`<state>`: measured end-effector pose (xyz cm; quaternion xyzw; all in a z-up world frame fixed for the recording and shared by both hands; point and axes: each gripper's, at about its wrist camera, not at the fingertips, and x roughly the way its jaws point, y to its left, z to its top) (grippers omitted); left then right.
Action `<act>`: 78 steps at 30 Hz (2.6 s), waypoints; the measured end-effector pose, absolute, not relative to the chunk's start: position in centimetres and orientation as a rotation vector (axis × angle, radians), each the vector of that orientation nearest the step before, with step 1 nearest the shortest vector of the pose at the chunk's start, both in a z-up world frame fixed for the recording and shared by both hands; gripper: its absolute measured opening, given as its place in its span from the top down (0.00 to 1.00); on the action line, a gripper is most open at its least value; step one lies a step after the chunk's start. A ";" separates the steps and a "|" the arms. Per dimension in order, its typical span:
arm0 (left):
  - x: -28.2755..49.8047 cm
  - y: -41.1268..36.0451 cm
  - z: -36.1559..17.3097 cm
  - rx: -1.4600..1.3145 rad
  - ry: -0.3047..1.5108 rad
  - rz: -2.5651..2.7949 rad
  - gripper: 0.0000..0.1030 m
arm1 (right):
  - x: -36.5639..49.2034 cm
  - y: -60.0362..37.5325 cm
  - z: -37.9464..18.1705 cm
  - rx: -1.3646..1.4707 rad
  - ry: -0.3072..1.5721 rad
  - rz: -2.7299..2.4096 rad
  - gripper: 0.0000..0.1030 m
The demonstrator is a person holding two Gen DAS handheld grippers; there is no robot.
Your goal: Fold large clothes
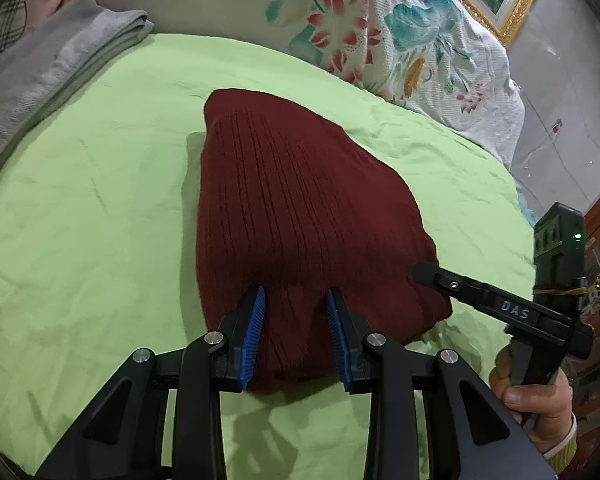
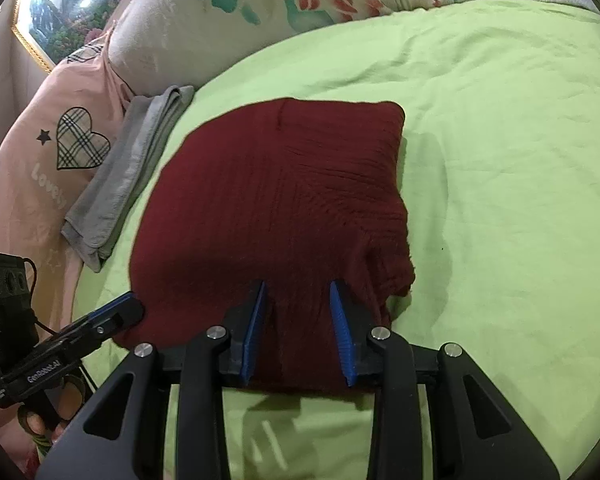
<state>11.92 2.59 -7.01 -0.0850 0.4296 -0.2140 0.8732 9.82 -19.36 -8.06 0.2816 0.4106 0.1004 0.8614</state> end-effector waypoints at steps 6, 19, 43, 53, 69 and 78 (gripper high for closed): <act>9.1 4.9 -6.9 -0.257 0.891 -0.400 0.40 | 7.0 -19.7 -7.0 0.589 0.838 0.217 0.67; 2.0 6.4 -9.7 -0.058 0.928 -0.099 0.22 | 1.1 -18.5 -7.7 0.514 0.881 0.194 0.43; -2.7 5.4 -3.4 0.178 0.798 -0.125 0.20 | -4.2 -18.8 -5.4 0.370 0.887 0.186 0.24; -1.8 6.2 1.4 0.234 0.703 -0.065 0.10 | -4.6 -19.7 -0.7 0.350 0.805 0.229 0.20; 0.7 3.5 -4.0 0.233 0.844 -0.104 0.10 | -1.5 -17.5 -4.4 0.338 0.905 0.261 0.20; 2.6 3.0 -2.8 0.223 0.830 -0.103 0.10 | 0.6 -17.7 -3.4 0.313 0.890 0.263 0.20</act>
